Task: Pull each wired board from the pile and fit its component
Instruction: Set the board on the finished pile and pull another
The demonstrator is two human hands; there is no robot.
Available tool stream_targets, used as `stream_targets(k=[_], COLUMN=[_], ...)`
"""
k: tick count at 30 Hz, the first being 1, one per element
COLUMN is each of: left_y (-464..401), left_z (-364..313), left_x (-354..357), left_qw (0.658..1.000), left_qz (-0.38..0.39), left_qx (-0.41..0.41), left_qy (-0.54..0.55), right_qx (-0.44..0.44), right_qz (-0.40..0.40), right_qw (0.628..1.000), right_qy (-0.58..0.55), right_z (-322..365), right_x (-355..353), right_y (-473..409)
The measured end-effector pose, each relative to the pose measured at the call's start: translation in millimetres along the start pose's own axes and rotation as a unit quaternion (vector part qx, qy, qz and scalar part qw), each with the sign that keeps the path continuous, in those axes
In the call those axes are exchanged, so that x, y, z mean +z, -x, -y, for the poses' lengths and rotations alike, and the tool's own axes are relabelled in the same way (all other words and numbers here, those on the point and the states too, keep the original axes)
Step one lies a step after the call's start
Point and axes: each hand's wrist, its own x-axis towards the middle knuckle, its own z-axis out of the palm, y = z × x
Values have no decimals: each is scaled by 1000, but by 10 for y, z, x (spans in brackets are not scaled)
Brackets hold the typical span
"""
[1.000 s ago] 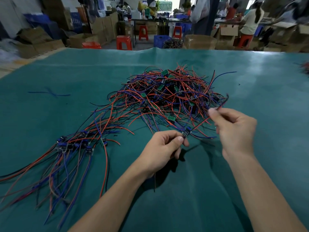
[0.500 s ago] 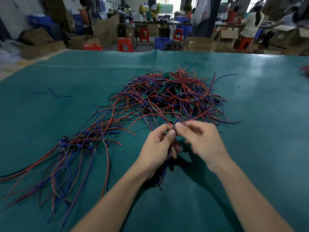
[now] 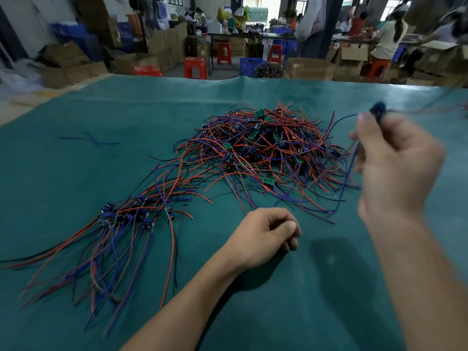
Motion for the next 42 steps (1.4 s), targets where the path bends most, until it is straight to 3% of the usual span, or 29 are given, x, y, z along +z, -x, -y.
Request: stream_targets(k=[2, 4, 6, 8, 9, 12, 15, 21, 25, 27, 28, 30, 32, 35, 38, 42], left_y=[-10, -13, -10, -12, -13, -17, -41, -87, -84, -82, -79, -66, -69, -64, -34, 0], left_z=[16, 19, 24, 35, 35, 36, 62, 98, 91, 76, 67, 37, 2, -61, -86, -75], left_x=[11, 20, 14, 4, 1, 1, -5, -20, -23, -14, -13, -13, -19, -36, -45, -40], left_qw=[1000, 1000, 999, 998, 998, 996, 994, 991, 990, 988, 986, 982, 977, 970, 976, 980], left_qz=[-18, -28, -39, -57, -65, -87, -104, -129, -143, -150, -155, -161, -163, -150, -118, -112], left_qx=[-10, -5, -6, -2, -1, -5, -4, -5, -9, -13, -14, -16, -22, -34, -17, -4], left_qy=[-8, -10, -20, -27, -21, -1, -13, -40, 0, 36, 53, 95, 135, 190, 182, 162], right_qx=[-6, 18, 12, -12, -24, -24, 1, 46, 41, 133, 215, 344, 389, 422, 406, 397], right_qz=[73, 234, 414, 529, 539, 462, 427, 446, 364, 318, 305, 305, 329, 341, 312, 285], right_qw=[997, 972, 904, 805, 772, 743, 689, 737, 831, 903, 919, 882, 840, 820, 852, 863], right_qy=[-26, -1, 107, 268, 337, 484, 586, 506, 419, 256, 127, -102, -188, -181, -109, -129], right_z=[240, 390, 440, 336, 235, -134, -473, -751, -621, -441, -330, -178, -140, -303, -507, -597], right_x=[286, 645, 975, 1168, 1203, 1102, 833, 603, 419, 264, 184, 32, -56, -58, -22, -43], right_y=[44, 173, 299, 352, 328, 173, 99, -18, -187, -237, -232, -164, -10, 276, 425, 473])
